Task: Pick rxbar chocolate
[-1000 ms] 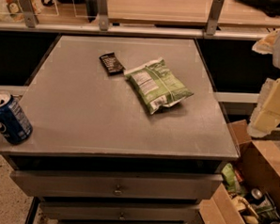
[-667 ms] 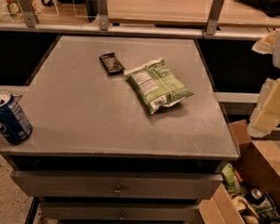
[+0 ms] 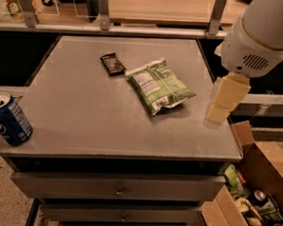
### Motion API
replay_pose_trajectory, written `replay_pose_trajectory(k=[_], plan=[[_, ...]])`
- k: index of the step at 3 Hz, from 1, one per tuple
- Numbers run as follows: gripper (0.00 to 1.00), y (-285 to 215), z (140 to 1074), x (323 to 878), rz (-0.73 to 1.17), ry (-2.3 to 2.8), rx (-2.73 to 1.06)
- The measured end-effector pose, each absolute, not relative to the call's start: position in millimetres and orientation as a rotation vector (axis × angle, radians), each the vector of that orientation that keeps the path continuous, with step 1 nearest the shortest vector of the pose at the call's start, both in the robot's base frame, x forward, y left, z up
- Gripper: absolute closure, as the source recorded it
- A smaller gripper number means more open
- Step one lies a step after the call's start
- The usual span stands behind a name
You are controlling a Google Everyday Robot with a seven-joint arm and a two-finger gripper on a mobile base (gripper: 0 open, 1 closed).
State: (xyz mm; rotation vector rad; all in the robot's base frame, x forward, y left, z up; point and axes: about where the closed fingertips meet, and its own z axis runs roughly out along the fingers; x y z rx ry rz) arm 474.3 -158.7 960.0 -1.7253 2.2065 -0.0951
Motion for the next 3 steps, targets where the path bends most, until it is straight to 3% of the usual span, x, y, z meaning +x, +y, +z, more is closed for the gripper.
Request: replay_pose_trajectory(k=[1, 3], plan=[[0.00, -108.2, 938.8, 508.9, -0.042, 2.189, -1.696], [0.00, -99.1, 938.0, 517.4, -0.070, 2.175, -1.662]])
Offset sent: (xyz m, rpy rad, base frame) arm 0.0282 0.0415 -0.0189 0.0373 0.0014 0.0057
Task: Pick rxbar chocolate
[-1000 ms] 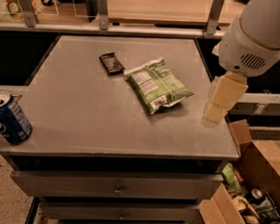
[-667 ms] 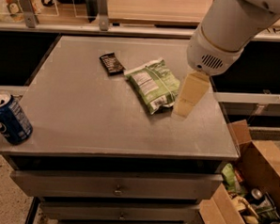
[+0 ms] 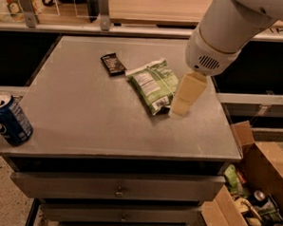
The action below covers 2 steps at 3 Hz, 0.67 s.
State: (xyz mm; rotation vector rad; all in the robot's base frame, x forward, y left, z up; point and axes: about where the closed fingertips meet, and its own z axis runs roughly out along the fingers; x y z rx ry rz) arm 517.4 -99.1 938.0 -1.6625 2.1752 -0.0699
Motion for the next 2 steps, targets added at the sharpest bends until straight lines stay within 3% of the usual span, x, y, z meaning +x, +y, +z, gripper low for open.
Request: replay_pose_trajectory(k=[2], plan=[[0.00, -71.0, 933.5, 573.0, -0.081, 2.184, -1.524]])
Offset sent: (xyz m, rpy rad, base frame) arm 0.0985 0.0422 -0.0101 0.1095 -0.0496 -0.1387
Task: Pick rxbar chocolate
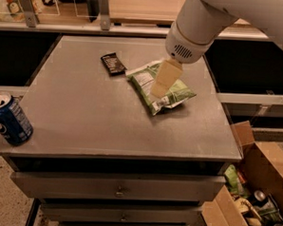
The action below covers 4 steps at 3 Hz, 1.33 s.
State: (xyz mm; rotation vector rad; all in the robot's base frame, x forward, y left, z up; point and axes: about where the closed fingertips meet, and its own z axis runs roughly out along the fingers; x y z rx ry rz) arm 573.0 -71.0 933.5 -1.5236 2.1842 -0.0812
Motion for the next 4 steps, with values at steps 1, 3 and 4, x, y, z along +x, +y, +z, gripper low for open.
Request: replay_pose_trajectory(k=[1, 3, 4], plan=[[0.00, -56.6, 929.1, 603.8, -0.020, 2.197, -1.468], [0.00, -27.4, 925.9, 652.8, 0.089, 2.192, -1.372], [0.00, -15.8, 919.2, 672.5, 0.132, 2.203, -1.313]])
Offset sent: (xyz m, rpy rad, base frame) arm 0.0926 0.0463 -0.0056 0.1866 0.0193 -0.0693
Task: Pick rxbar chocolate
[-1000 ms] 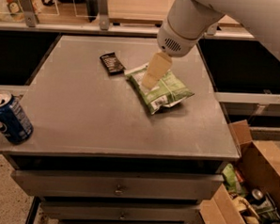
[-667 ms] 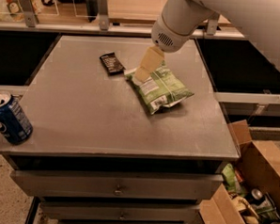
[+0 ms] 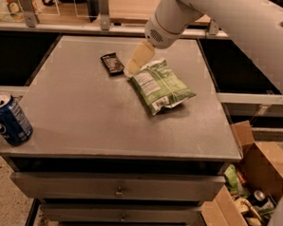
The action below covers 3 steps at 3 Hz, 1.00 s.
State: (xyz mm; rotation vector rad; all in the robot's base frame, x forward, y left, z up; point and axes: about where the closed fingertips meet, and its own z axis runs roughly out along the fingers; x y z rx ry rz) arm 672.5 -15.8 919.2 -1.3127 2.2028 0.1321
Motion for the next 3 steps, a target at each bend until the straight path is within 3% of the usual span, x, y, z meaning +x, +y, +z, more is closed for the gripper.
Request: replay_pose_trajectory(k=[3], plan=[[0.00, 8.6, 902.1, 699.5, 0.201, 2.219, -1.195]])
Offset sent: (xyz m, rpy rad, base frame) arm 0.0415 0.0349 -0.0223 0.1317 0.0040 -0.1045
